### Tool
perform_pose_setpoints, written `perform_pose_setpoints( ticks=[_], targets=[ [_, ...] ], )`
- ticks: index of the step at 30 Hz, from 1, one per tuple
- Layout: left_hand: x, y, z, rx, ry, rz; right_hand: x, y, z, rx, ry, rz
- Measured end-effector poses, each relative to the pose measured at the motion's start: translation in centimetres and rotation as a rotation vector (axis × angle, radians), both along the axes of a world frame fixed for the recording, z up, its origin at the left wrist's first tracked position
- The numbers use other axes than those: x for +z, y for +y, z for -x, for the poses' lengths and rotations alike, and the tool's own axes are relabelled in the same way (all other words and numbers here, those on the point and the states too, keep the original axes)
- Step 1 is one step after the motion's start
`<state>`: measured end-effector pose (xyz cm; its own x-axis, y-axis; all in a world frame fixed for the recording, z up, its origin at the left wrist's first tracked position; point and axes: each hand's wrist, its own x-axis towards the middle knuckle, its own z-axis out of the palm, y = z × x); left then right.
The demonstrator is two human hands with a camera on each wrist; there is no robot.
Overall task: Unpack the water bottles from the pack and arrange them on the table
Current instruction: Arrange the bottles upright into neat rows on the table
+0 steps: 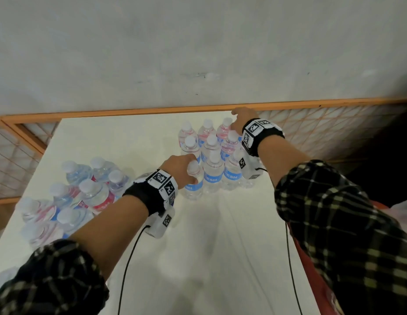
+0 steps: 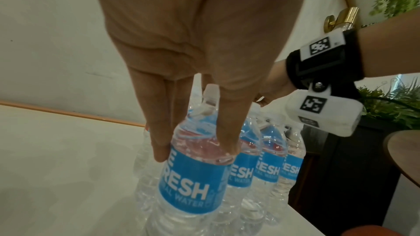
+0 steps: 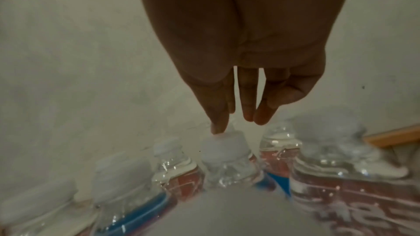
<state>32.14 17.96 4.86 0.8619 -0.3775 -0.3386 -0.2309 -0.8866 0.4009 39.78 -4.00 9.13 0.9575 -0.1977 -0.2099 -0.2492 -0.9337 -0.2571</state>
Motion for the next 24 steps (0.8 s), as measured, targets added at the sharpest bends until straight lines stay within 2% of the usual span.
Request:
perform_pose_setpoints(
  ticks=[6,10,24],
  targets=[
    [-0.1,0.3,-0.3,-0.022,-0.01,-0.01,-0.7,1.2,-1.2,0.052,0.016,0.02],
    [-0.2,0.4,-0.2,-0.011,0.006,0.008,-0.9,1.5,-1.5,0.031,-0.014,0.096],
    [0.1,0.3,-0.1,-0.013,0.02,0.013,-0.4,1.7,-1.7,-0.018,0.067,0.122]
  ],
)
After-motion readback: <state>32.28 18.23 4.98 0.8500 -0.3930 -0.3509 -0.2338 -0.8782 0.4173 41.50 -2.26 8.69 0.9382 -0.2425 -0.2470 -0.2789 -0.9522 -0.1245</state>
